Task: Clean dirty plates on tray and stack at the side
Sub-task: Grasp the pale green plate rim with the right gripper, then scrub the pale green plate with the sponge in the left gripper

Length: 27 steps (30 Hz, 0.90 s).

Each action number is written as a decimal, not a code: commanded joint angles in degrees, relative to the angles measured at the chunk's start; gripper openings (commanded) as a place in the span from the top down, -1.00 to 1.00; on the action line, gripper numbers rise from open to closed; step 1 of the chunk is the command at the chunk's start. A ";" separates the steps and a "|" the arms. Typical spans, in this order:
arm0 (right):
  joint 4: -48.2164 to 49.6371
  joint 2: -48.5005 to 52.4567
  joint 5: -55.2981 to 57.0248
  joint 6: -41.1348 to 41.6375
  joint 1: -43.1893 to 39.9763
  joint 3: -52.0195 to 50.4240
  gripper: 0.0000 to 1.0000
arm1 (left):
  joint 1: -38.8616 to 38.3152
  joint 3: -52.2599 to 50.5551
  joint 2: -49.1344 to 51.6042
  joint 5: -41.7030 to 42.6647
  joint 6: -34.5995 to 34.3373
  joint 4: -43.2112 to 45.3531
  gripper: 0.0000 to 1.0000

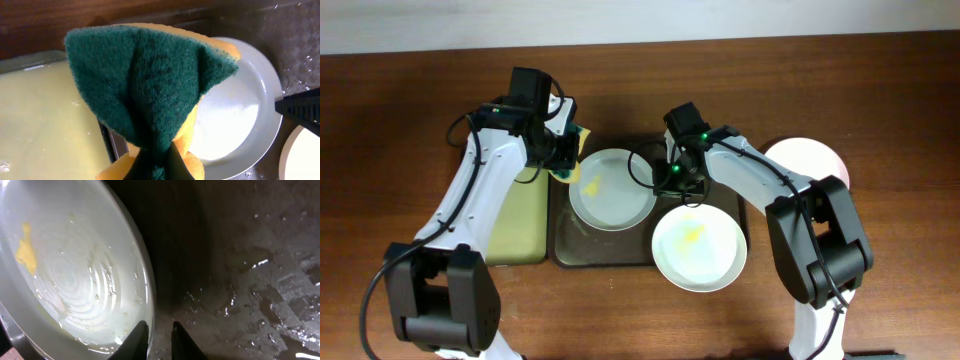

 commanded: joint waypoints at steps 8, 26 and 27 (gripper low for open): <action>3.28 0.74 -0.52 0.79 0.26 -1.25 0.76 | -2.54 0.46 0.33 -0.44 0.68 -0.44 1.00; 5.20 0.74 -0.50 0.72 0.63 -2.67 0.92 | -4.26 0.57 12.04 3.48 2.58 -0.92 1.00; 5.20 0.74 -0.24 0.72 0.63 -2.67 0.91 | -4.26 0.57 13.49 2.54 2.54 0.96 1.00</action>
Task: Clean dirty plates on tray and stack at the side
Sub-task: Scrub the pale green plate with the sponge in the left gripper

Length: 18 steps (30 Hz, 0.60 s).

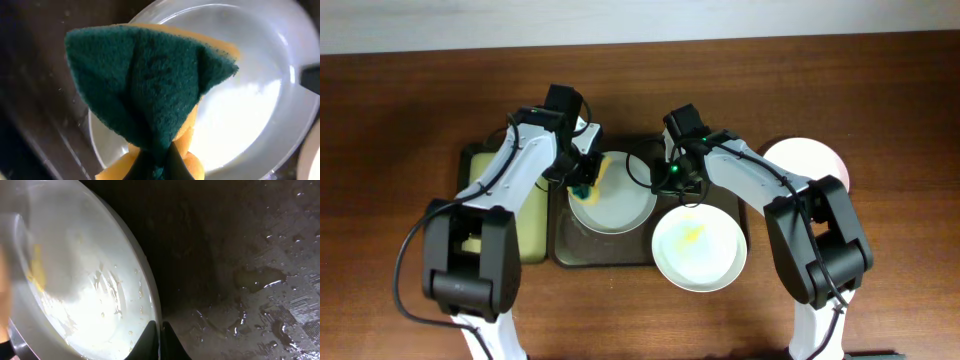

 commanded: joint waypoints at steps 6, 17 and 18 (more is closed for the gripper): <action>-0.07 0.74 0.79 0.02 0.42 -0.72 0.91 | -0.20 0.50 13.35 0.66 -1.14 4.31 1.00; 0.13 0.74 0.81 0.04 0.42 -0.72 0.91 | -2.43 1.73 20.83 24.39 7.13 -6.80 1.00; 0.13 0.74 0.81 0.04 0.42 -0.72 0.91 | -2.45 2.43 20.83 24.63 7.15 -7.08 1.00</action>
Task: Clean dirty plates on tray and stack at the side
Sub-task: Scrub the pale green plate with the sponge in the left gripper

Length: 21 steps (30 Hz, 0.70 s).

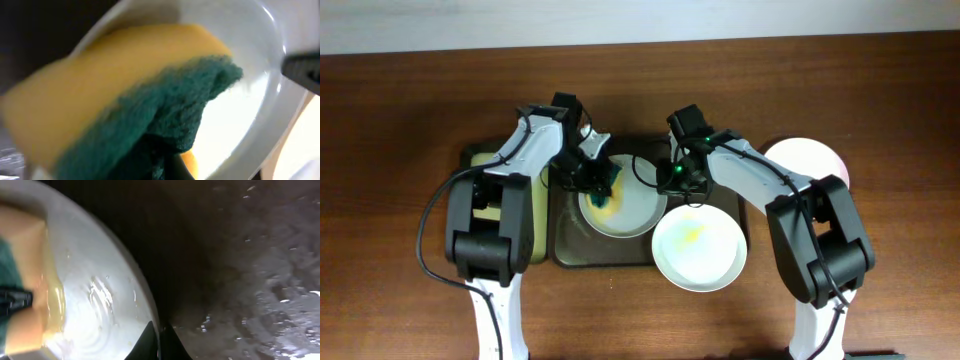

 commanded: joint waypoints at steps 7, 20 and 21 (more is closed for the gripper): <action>1.03 0.74 -2.89 0.33 1.14 -0.35 0.92 | -4.00 -2.36 7.41 16.72 2.29 0.33 1.00; 0.70 0.74 -2.84 0.31 1.14 -0.35 0.43 | 2.97 16.17 -19.50 -43.56 -23.41 -20.31 1.00; 0.52 0.74 -1.60 0.31 1.14 -0.35 0.43 | 4.42 16.15 -19.50 -46.95 -28.30 -22.51 1.00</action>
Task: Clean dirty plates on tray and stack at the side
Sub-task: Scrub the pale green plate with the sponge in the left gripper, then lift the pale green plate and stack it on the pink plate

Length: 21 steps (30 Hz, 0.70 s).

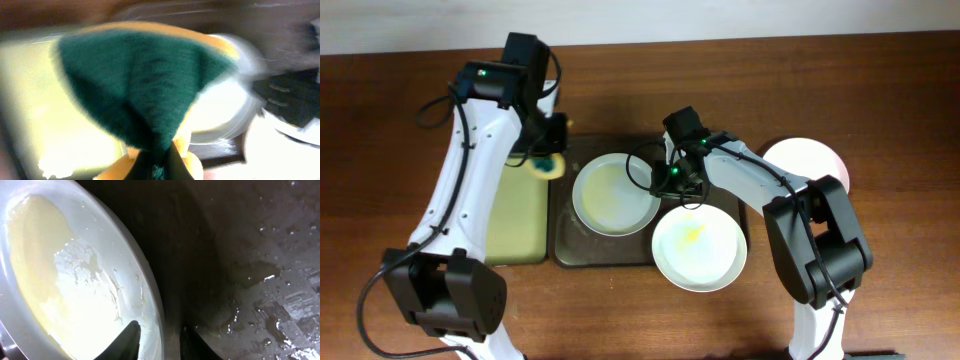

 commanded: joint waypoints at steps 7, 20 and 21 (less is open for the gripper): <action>0.31 0.70 3.39 0.22 0.17 0.46 0.92 | 16.04 -0.35 -0.63 -13.86 -17.35 -6.99 1.00; -23.52 0.68 22.64 -4.28 6.78 34.97 0.92 | 18.75 -49.11 -26.95 -17.55 -21.31 26.82 1.00; -21.05 0.68 26.71 -4.28 10.14 34.93 0.92 | 18.75 -50.75 -26.95 -17.42 -21.29 29.49 1.00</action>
